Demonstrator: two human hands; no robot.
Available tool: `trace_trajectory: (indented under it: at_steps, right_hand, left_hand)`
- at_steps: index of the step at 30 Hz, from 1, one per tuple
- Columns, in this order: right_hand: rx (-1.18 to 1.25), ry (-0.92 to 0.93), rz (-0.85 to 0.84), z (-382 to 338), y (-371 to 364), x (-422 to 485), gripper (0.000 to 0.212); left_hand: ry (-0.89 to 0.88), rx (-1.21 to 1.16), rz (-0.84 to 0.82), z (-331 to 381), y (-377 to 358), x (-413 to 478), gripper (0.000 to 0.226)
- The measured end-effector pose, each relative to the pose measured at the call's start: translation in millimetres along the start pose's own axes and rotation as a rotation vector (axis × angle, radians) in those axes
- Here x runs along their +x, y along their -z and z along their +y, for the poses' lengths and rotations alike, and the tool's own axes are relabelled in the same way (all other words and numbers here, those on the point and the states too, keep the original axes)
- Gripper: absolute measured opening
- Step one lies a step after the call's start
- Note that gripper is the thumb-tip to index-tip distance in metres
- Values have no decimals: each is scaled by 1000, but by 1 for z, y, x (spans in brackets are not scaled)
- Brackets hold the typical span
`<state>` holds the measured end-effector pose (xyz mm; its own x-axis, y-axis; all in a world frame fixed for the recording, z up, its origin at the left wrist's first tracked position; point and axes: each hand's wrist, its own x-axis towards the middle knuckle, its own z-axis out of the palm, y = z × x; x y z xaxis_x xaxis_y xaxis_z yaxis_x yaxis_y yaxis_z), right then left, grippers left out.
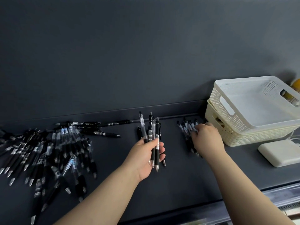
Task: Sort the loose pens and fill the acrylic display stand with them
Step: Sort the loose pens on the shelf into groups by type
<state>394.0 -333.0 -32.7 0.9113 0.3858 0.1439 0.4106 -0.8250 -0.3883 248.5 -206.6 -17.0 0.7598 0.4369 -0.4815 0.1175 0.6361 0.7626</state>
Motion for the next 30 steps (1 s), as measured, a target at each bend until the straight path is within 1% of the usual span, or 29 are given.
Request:
trace_trajectory:
  at_steps: [2,3,5,6,7,8,10,11,12,14,15,16,18,20,22,24,25,26,27,28,29,30]
  right_hand:
    - [148,87,66,-15,3,-10,20]
    - [258,123,35,-25,6,-17,21]
    - [496,111,-181,-45,8,-32,19]
    - [601,80,-293,-53,7,-38,21]
    - [699,36,-368,-57,3,-41,24]
    - [794,-18,-414,-59,-1,-42,25]
    - [912,-112,-447,-60,-6,-40,28]
    - [909,-134,-427,-58,-9,-36,30]
    - [854,-133,-383,-57,-10,-31,31]
    - [650,-69,-274,-55,-9,-22,31]
    - [553,-26,-241,-54,-9,-18,25]
    - [459,2,-233,-54,-10,-16,20]
    - [285,18,-272,-53,-16,-13,35]
    - [198,53,-314,-52,-26,-15,33]
    - [179,88,-284,-54,-28,-19,30]
    - [286,129,-189,-58,-24,-25,28]
    - [402,129,-167,-62,-20,-30,24]
    - [547,121,-211,-67,-15,-34,20]
    - [702,107,-319,-72,-11,-40,17]
    - [839,90,-436,-77,-9,-45,18]
    - [949,64,-517,-79,-11,-47,21]
    - [1037,22,-549,-79,-13,-47,22]
  left_hand:
    - [1,-11,-12,0,0,0,12]
    - [0,-15,-22,-1,-1,0,10]
    - [-6,-5,-57,-2,-2,-2,9]
    - [-10,9,-74,-2,-3,-3,10]
    - [-17,24,-85,-3,-3,-4,13]
    - [-24,37,-89,-3,-2,-5,15]
    - [-47,55,-72,-3,1,-6,20]
    - [-66,58,-46,-3,3,-6,22]
    - [-88,53,-8,-2,7,-6,24]
    - [-123,33,74,1,15,-6,25]
    - [-130,26,108,3,19,-6,25]
    - [-128,24,134,5,23,-6,24]
    - [-107,31,166,7,27,-7,21]
    - [-87,29,162,7,30,-7,18]
    - [-75,12,132,6,31,-7,17]
    - [-74,9,89,5,31,-8,19]
    - [-72,14,59,5,30,-8,20]
    - [-68,23,22,5,29,-9,19]
    - [-61,39,-16,4,27,-10,18]
    - [-54,62,-46,4,24,-12,17]
    - [-49,86,-63,3,21,-13,16]
    - [-51,104,-68,1,19,-13,17]
